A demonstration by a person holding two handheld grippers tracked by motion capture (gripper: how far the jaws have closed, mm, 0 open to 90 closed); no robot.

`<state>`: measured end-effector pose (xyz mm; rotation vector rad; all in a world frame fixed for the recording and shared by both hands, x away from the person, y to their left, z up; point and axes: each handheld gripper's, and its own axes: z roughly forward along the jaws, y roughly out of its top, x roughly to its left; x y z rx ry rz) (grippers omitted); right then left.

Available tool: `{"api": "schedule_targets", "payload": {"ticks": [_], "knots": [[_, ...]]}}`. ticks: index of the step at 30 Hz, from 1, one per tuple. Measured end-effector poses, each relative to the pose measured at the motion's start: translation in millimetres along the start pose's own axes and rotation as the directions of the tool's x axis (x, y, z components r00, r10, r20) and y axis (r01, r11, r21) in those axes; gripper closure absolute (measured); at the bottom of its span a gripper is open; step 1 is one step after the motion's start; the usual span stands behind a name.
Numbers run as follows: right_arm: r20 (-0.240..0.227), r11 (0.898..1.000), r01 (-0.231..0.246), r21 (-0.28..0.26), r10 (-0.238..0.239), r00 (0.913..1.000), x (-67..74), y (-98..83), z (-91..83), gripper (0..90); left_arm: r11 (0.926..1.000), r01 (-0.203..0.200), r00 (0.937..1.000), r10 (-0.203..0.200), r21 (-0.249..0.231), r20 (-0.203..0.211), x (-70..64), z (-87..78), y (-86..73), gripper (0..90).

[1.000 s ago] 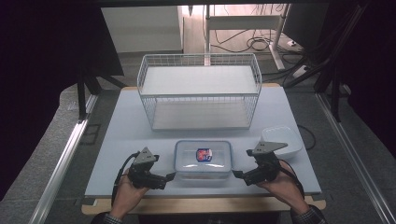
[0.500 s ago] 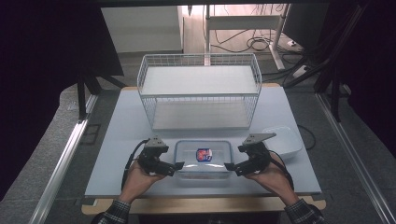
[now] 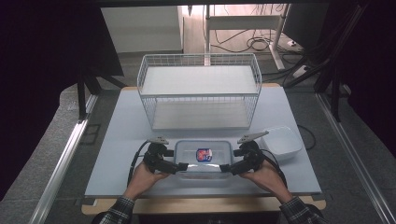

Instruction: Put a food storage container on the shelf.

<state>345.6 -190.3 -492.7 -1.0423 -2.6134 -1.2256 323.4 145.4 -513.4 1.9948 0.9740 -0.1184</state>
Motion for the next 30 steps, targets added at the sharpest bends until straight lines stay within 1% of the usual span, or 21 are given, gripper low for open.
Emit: {"api": "schedule_targets", "payload": {"ticks": [1, 2, 3, 4, 5, 6, 8, 9, 12, 13, 14, 15, 17, 18, 19, 20, 22, 25, 27, 28, 30], "knots": [[-0.012, 1.0, -0.015, 0.002, 0.015, 0.9998, -1.7, -0.4, 1.2, 2.3, 1.0, 0.007, 0.9999, -0.007, 0.001, 0.011, 1.4, 0.6, -0.1, 1.6], [-0.035, 0.999, -0.038, 0.009, 0.038, 0.9987, -4.8, -0.6, 2.9, 2.7, 0.9998, 0.02, 0.999, -0.02, 0.005, 0.039, 4.0, 1.2, -0.6, 3.0], [-0.035, 0.999, -0.038, 0.009, 0.038, 0.9987, -4.8, -0.6, 2.9, 2.7, 0.9993, 0.036, 0.998, -0.037, 0.006, 0.052, 5.6, 2.5, -1.5, 3.0], [-0.055, 0.999, -0.052, 0.011, 0.053, 0.9971, -6.2, -0.7, 4.3, 3.2, 0.9986, 0.053, 0.9965, -0.053, 0.009, 0.065, 7.1, 3.8, -2.2, 2.1], [-0.074, 0.997, -0.079, 0.016, 0.08, 0.9941, -8.2, -1.2, 7.6, 1.9, 0.9981, 0.058, 0.9957, -0.06, 0.018, 0.071, 6.9, 4.1, -2.8, 0.9], [-0.074, 0.997, -0.079, 0.016, 0.08, 0.9941, -8.2, -1.2, 7.6, 1.9, 0.9981, 0.058, 0.9957, -0.06, 0.018, 0.071, 6.9, 4.1, -2.8, 1.4], [-0.08, 0.995, -0.095, 0.021, 0.096, 0.9922, -8.6, -1.7, 7.4, 3.2, 0.9983, 0.054, 0.9972, -0.055, 0.02, 0.051, 3.0, 1.2, -2.7, 2.8], [-0.079, 0.995, -0.099, 0.025, 0.101, 0.9918, -8.1, -2.0, 6.5, 4.1, 0.9989, 0.044, 0.9981, -0.044, 0.02, 0.042, 0.9, -1.2, -3.2, 4.6], [-0.089, 0.993, -0.113, 0.042, 0.116, 0.9892, -6.6, -4.5, 4.7, 5.9, 0.999, 0.04, 0.9979, -0.041, 0.021, 0.05, -2.3, -7.3, -8.3, 10.6], [-0.091, 0.992, -0.112, 0.049, 0.117, 0.989, -4.0, -6.9, 1.8, 8.8, 0.999, 0.04, 0.9979, -0.041, 0.019, 0.05, -3.6, -9.4, -10.6, 15.2], [-0.089, 0.993, -0.106, 0.049, 0.11, 0.9899, -2.6, -8.2, 0.1, 10.6, 0.9989, 0.043, 0.9976, -0.044, 0.017, 0.054, -4.8, -11.3, -13.0, 17.4], [-0.089, 0.993, -0.106, 0.049, 0.11, 0.9899, -2.6, -8.2, 0.1, 10.6, 0.999, 0.042, 0.9976, -0.043, 0.014, 0.054, -6.4, -13.2, -15.2, 17.4], [-0.078, 0.996, -0.082, 0.047, 0.086, 0.9932, 3.2, -11.9, -5.9, 16.7, 0.9997, 0.025, 0.999, -0.025, 0.002, 0.038, -12.4, -18.0, -21.0, 22.8], [-0.073, 0.996, -0.076, 0.044, 0.079, 0.9942, 5.0, -13.0, -8.2, 19.3, 0.9996, 0.028, 0.999, -0.028, -0.008, 0.035, -13.9, -20.5, -22.8, 25.5], [-0.073, 0.996, -0.076, 0.044, 0.079, 0.9942, 5.0, -13.0, -8.2, 19.3, 0.9996, 0.028, 0.999, -0.028, -0.008, 0.035, -13.9, -20.5, -22.8, 29.2], [-0.067, 0.997, -0.069, 0.035, 0.072, 0.9952, 6.8, -14.0, -10.6, 22.3, 0.9994, 0.031, 0.9989, -0.03, -0.018, 0.037, -14.3, -23.2, -24.6, 29.2], [-0.064, 0.997, -0.067, 0.023, 0.068, 0.9956, 8.9, -15.8, -15.5, 27.6, 0.9987, 0.038, 0.9982, -0.036, -0.035, 0.049, -14.6, -26.6, -28.5, 35.6], [-0.062, 0.998, -0.067, 0.001, 0.067, 0.9958, 9.7, -18.4, -20.1, 35.5, 0.9969, 0.062, 0.9967, -0.06, -0.047, 0.056, -14.0, -28.9, -30.5, 39.5], [-0.074, 0.996, -0.09, -0.013, 0.088, 0.9933, 7.8, -20.1, -22.8, 41.3, 0.9949, 0.075, 0.9959, -0.071, -0.067, 0.056, -13.6, -31.3, -31.4, 43.2], [-0.085, 0.993, -0.116, -0.029, 0.113, 0.9899, 6.5, -21.0, -24.6, 45.3, 0.9937, 0.081, 0.9957, -0.077, -0.078, 0.051, -13.7, -32.8, -31.4, 45.9], [-0.092, 0.99, -0.128, -0.054, 0.123, 0.9882, 4.4, -21.4, -27.4, 49.3, 0.9933, 0.069, 0.9972, -0.066, -0.093, 0.035, -14.8, -34.0, -30.5, 50.6]]}}
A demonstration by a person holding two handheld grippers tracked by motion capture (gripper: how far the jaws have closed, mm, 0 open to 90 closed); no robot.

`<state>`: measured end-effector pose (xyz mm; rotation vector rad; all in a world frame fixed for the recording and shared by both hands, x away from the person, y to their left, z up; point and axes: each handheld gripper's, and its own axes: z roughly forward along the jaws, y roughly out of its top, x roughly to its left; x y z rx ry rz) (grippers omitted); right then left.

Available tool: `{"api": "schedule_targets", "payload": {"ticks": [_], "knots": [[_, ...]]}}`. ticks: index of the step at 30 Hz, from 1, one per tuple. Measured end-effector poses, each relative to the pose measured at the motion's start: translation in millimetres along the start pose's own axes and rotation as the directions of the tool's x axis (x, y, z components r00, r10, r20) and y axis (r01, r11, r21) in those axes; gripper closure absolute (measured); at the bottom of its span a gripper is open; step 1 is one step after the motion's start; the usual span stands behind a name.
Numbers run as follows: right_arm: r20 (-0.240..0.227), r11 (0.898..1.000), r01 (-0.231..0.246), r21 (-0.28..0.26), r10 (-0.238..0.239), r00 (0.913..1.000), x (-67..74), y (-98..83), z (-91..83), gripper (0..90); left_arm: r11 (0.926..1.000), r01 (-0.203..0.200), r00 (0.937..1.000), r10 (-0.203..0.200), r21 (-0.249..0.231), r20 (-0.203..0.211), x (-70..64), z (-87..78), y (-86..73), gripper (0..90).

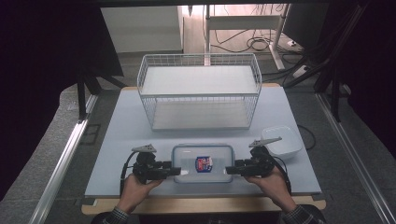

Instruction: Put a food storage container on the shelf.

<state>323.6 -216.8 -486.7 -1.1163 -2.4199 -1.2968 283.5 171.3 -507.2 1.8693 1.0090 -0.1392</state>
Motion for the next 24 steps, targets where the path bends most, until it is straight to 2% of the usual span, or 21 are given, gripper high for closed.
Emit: {"api": "schedule_targets", "payload": {"ticks": [1, 3, 7, 11, 15, 20, 24], "knots": [[0.016, 1.0, 0.004, -0.008, -0.004, 0.9999, 0.8, 1.7, 0.0, 48.9, 1.0, 0.002, 1.0, -0.002, -0.005, -0.008, -0.1, 0.7, -0.1, 51.5], [0.012, 1.0, -0.012, -0.016, 0.012, 0.9999, -1.2, 2.9, 0.4, 49.0, 0.9999, 0.007, 1.0, -0.007, -0.009, -0.007, 0.5, 0.8, -0.3, 51.7], [0.014, 0.999, -0.029, -0.038, 0.03, 0.9995, -3.3, 3.2, 0.6, 49.1, 0.9997, -0.005, 0.9995, 0.005, -0.025, -0.031, -1.5, 2.5, -0.2, 51.9], [0.026, 0.997, -0.005, -0.076, 0.007, 0.9996, -0.8, 3.7, -2.8, 49.4, 0.9991, -0.002, 0.9999, 0.002, -0.043, -0.017, -1.5, 1.0, 1.9, 52.2], [0.041, 0.99, 0.055, -0.129, -0.05, 0.9979, 6.0, 8.0, -9.0, 49.4, 0.9972, -0.031, 0.9992, 0.029, -0.068, -0.029, -6.1, -4.3, 5.9, 52.3], [0.038, 0.987, 0.083, -0.139, -0.078, 0.9962, 10.2, 12.2, -11.3, 49.5, 0.9929, -0.07, 0.9968, 0.065, -0.097, -0.046, -10.6, -14.1, 14.2, 52.5], [0.04, 0.985, 0.094, -0.146, -0.09, 0.9952, 12.2, 15.4, -12.3, 49.5, 0.9919, -0.08, 0.996, 0.076, -0.099, -0.047, -11.3, -17.0, 17.7, 52.7]]}}
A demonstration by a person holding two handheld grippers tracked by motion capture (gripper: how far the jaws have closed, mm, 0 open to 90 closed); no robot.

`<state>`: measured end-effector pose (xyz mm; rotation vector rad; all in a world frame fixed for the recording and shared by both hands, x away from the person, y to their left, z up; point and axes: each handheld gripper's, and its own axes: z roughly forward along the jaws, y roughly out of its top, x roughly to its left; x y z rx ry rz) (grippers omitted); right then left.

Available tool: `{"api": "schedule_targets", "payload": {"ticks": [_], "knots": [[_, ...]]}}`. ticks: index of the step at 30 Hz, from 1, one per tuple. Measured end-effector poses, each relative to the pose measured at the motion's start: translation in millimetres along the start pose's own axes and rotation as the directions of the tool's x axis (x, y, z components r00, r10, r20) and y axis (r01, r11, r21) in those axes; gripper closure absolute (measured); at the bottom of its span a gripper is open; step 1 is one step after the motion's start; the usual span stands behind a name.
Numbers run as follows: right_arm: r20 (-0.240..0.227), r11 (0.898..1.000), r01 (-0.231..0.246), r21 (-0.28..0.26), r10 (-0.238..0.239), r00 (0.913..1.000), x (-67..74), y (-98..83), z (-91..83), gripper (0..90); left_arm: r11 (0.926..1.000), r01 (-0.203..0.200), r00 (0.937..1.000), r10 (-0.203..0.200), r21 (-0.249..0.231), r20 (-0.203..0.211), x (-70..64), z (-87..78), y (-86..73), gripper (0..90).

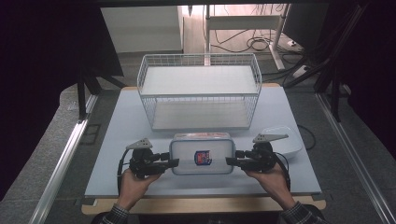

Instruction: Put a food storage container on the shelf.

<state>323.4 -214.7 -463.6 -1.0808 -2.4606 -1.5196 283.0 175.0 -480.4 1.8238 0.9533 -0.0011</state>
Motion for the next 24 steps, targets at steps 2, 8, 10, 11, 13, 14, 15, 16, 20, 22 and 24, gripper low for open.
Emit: {"api": "schedule_targets", "payload": {"ticks": [2, 8, 10, 11, 13, 14, 15, 16, 20, 22, 24], "knots": [[-0.001, 1.0, 0.009, -0.007, -0.009, 1.0, 0.5, 2.7, -1.1, 49.5, 1.0, 0.003, 0.9999, -0.003, -0.008, 0.015, 1.0, -2.2, 2.1, 53.7], [-0.018, 1.0, 0.013, -0.028, -0.014, 0.9998, -0.4, 11.4, -3.3, 49.4, 0.9995, 0.006, 0.9996, -0.006, -0.032, 0.027, 1.7, -8.6, 11.2, 54.4], [-0.015, 0.999, 0.022, -0.036, -0.023, 0.9996, 0.5, 15.5, -4.2, 49.5, 0.9992, 0.007, 0.9997, -0.006, -0.04, 0.024, 1.7, -10.2, 14.0, 54.4], [-0.013, 0.999, 0.028, -0.041, -0.028, 0.9995, 1.2, 17.8, -4.8, 49.5, 0.9988, 0.005, 0.9998, -0.004, -0.048, 0.02, 1.1, -11.3, 15.3, 54.3], [-0.006, 0.997, 0.046, -0.054, -0.047, 0.9989, 4.1, 25.8, -7.5, 49.5, 0.9987, 0.002, 0.9998, -0.001, -0.051, 0.021, -0.1, -14.9, 21.0, 54.2], [-0.004, 0.997, 0.052, -0.059, -0.052, 0.9986, 5.5, 28.4, -8.8, 49.5, 0.9985, -0.004, 0.9998, 0.005, -0.054, 0.02, -0.7, -16.3, 23.1, 54.2], [-0.004, 0.997, 0.052, -0.059, -0.052, 0.9986, 5.5, 28.4, -8.8, 49.5, 0.9985, -0.004, 0.9998, 0.005, -0.054, 0.02, -0.7, -16.3, 23.1, 54.2], [0.0, 0.995, 0.064, -0.073, -0.065, 0.9979, 8.0, 33.9, -11.4, 49.5, 0.9985, -0.01, 0.9997, 0.011, -0.055, 0.019, -1.5, -17.7, 25.3, 54.2], [0.005, 0.993, 0.079, -0.084, -0.079, 0.9969, 10.0, 42.5, -15.2, 49.5, 0.9976, -0.032, 0.9994, 0.033, -0.061, 0.007, -5.1, -22.0, 35.9, 54.1], [0.005, 0.992, 0.081, -0.091, -0.081, 0.9967, 10.7, 48.6, -17.4, 49.5, 0.9968, -0.038, 0.9993, 0.038, -0.07, 0.003, -6.2, -24.1, 41.8, 54.2], [0.005, 0.991, 0.088, -0.103, -0.088, 0.9961, 10.9, 57.9, -20.1, 49.5, 0.996, -0.042, 0.9991, 0.042, -0.079, 0.001, -6.0, -26.9, 50.4, 54.2]]}}
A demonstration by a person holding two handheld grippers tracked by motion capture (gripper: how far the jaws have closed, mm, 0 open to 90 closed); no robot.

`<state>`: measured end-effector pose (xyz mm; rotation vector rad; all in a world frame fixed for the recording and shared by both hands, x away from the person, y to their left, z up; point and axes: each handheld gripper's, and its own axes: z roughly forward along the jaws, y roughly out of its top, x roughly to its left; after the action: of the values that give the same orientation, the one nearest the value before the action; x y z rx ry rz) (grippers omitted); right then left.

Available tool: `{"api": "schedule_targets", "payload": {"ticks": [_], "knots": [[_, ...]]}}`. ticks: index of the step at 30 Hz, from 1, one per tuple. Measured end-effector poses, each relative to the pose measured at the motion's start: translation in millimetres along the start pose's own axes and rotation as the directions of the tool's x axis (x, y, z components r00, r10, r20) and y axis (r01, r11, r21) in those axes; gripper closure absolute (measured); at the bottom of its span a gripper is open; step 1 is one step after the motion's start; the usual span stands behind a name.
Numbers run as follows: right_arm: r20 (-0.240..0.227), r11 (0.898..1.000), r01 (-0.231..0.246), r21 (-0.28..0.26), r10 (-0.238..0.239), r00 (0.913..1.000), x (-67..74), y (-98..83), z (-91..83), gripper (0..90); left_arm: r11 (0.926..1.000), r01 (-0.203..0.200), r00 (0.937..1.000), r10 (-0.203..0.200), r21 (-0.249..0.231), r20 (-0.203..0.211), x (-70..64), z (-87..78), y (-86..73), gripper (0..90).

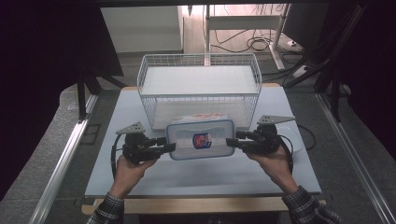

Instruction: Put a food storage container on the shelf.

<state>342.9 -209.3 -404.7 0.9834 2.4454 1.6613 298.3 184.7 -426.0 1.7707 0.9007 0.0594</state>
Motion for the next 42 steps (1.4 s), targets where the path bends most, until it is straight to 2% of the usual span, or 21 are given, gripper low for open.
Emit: {"api": "schedule_targets", "payload": {"ticks": [8, 12, 22, 33, 42], "knots": [[0.006, 1.0, 0.008, -0.019, -0.008, 0.9999, -2.7, 23.3, -2.3, 49.7, 0.9998, 0.016, 0.9998, -0.016, -0.012, 0.014, 5.3, -0.6, 15.2, 54.3], [0.01, 1.0, 0.014, -0.024, -0.014, 0.9999, -3.3, 31.3, -3.3, 49.7, 0.9997, 0.012, 0.9998, -0.012, -0.019, 0.018, 7.8, -1.4, 23.7, 54.2], [-0.003, 0.998, 0.004, -0.06, -0.004, 1.0, -10.2, 59.7, -4.1, 49.8, 0.9995, -0.014, 0.9999, 0.014, -0.029, -0.004, 10.3, -9.4, 61.4, 54.2], [-0.005, 0.996, -0.005, -0.089, 0.004, 1.0, -18.6, 87.5, -0.9, 49.7, 0.9982, -0.017, 0.9998, 0.017, -0.058, -0.01, 20.0, -12.7, 90.0, 54.1], [-0.015, 0.995, -0.022, -0.102, 0.02, 0.9997, -27.3, 106.8, 2.9, 49.7, 0.9981, -0.021, 0.9996, 0.02, -0.058, -0.019, 28.2, -14.8, 114.3, 54.1]]}}
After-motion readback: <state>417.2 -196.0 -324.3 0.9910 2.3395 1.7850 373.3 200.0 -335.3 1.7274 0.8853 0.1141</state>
